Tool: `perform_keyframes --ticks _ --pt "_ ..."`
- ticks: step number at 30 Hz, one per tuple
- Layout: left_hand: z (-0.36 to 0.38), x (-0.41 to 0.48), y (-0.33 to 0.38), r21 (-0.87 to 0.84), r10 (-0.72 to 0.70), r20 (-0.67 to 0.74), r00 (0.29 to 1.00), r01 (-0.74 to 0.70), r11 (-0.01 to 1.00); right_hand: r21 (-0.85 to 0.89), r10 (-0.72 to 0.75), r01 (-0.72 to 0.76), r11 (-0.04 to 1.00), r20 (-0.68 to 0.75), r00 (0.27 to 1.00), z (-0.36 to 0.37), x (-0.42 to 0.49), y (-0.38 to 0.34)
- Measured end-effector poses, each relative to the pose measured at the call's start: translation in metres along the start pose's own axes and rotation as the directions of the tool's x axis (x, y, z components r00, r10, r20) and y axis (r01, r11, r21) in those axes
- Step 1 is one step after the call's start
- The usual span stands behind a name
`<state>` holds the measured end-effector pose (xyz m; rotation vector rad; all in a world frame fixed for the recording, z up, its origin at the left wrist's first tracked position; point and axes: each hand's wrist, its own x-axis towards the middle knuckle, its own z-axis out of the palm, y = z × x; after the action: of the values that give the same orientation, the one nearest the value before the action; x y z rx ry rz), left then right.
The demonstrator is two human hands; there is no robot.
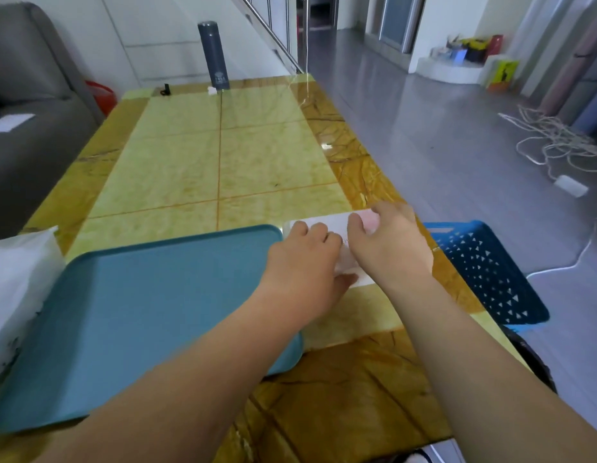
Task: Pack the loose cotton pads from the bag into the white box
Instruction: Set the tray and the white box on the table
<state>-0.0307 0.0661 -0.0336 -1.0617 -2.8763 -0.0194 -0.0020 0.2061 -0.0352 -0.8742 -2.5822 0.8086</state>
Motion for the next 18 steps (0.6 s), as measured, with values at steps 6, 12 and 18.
perform_keyframes --ticks 6,12,18 --pt "-0.005 -0.005 0.003 0.037 0.028 -0.005 1.000 -0.028 0.999 0.159 0.063 -0.060 0.985 -0.009 0.998 -0.011 -0.004 0.009" --pt "-0.047 -0.004 -0.009 -0.149 -0.034 -0.013 0.999 0.031 0.988 0.288 0.117 -0.083 0.954 -0.104 0.988 -0.022 -0.019 0.015" --pt "-0.066 0.027 -0.049 -0.643 -0.391 -0.133 0.911 0.221 0.733 0.225 -0.132 0.172 0.959 -0.181 0.974 -0.010 -0.028 0.005"
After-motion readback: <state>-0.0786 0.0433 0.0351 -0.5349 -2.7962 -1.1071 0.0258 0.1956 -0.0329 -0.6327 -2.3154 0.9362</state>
